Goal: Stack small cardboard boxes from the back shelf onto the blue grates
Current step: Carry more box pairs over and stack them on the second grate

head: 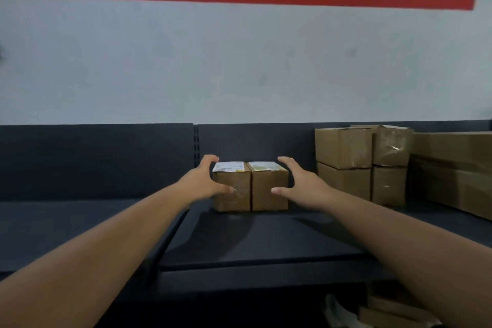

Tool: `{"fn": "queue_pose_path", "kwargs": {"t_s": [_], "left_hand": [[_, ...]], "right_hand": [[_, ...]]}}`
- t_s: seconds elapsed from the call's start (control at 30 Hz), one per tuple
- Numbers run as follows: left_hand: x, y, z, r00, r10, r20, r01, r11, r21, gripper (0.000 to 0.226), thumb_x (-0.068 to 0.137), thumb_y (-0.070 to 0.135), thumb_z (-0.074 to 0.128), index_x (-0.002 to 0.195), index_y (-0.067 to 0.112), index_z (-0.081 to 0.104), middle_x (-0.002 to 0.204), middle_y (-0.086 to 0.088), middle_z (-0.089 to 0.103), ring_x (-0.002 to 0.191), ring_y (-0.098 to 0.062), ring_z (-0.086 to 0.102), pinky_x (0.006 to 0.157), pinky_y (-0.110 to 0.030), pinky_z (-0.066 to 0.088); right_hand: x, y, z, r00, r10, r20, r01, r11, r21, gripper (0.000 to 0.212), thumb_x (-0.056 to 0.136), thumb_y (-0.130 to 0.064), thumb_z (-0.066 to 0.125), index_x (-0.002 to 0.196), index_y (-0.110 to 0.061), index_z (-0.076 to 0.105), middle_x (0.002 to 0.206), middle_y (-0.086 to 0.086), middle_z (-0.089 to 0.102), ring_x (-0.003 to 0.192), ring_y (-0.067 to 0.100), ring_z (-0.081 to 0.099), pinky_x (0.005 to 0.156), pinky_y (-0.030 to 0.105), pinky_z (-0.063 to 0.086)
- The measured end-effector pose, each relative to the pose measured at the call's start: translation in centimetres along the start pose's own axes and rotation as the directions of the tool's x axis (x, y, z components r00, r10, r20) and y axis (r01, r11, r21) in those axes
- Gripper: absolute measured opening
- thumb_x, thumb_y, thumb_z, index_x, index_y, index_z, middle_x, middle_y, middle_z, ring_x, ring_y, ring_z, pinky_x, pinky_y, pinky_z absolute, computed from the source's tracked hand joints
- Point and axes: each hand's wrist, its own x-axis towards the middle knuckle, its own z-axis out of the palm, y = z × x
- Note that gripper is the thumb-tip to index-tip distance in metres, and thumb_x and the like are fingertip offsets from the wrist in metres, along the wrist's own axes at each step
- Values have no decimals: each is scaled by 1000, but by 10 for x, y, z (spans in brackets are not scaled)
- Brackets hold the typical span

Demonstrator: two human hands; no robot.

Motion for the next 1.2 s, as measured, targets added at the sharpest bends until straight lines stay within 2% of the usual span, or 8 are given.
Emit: {"fn": "queue_pose_path", "kwargs": {"t_s": [0.07, 0.17, 0.33, 0.57, 0.73, 0.97, 1.1, 1.2], "left_hand": [[10, -5, 7, 999, -11, 40, 13, 999, -53, 75, 77, 38, 80, 135, 31, 33, 101, 0, 53, 82, -16, 53, 63, -29, 46], [15, -8, 12, 999, -14, 36, 20, 986, -167, 62, 78, 31, 79, 125, 33, 39, 105, -2, 51, 87, -21, 55, 64, -35, 50], [-4, -6, 8, 1000, -27, 9, 28, 908, -419, 50, 80, 15, 78, 115, 35, 48, 107, -6, 59, 89, -25, 59, 73, -47, 53], [-102, 17, -2, 989, 1, -148, -107, 695, -711, 52, 86, 0, 69, 120, 37, 53, 122, -6, 51, 114, -32, 55, 78, -58, 58], [-199, 24, -4, 911, -22, -412, -244, 777, -580, 65, 77, -1, 78, 120, 41, 54, 123, 6, 54, 105, -19, 64, 73, -40, 62], [-338, -8, -33, 746, -100, -659, -193, 914, -358, 66, 73, 11, 84, 119, 48, 54, 129, 12, 53, 114, -17, 59, 83, -38, 60], [-411, -41, -60, 656, -138, -742, -89, 962, -258, 64, 74, 16, 83, 118, 51, 52, 119, 37, 53, 111, 2, 56, 87, -26, 56], [-461, -76, -85, 577, -183, -796, -22, 971, -239, 65, 75, 15, 84, 123, 45, 51, 123, 33, 53, 113, -1, 56, 92, -36, 55]], "right_hand": [[9, 6, 8, 999, 10, 31, -11, 1000, 26, 76, 84, -43, 69, 145, -38, 23, 138, 2, 52, 117, 21, 54, 90, 27, 44], [14, 9, 15, 1000, -10, 8, 9, 997, 72, 68, 84, -38, 70, 142, -35, 33, 136, 0, 52, 115, 18, 54, 90, 25, 43], [-1, 4, 9, 993, -22, -120, 49, 973, 224, 58, 83, -31, 72, 131, -38, 41, 120, -3, 57, 93, 14, 60, 64, 18, 48], [-66, -26, -12, 963, -164, -212, 223, 930, 293, 59, 84, -36, 70, 132, -47, 38, 129, 4, 45, 111, 20, 47, 94, 39, 49], [-133, -58, -16, 927, -299, -227, 367, 850, 379, 59, 87, -27, 69, 135, -45, 39, 120, -2, 37, 102, 10, 43, 73, 10, 37], [-198, -128, 36, 873, -452, -184, 465, 658, 592, 61, 82, -23, 74, 128, -51, 45, 116, -5, 41, 102, 11, 50, 90, 24, 44], [-227, -182, 78, 823, -544, -165, 501, 559, 661, 61, 81, -22, 75, 124, -54, 46, 116, -4, 44, 100, -2, 49, 83, 10, 37], [-244, -228, 111, 793, -593, -140, 493, 490, 719, 63, 79, -21, 76, 124, -53, 47, 116, -3, 46, 101, 1, 50, 81, 9, 39]]}}
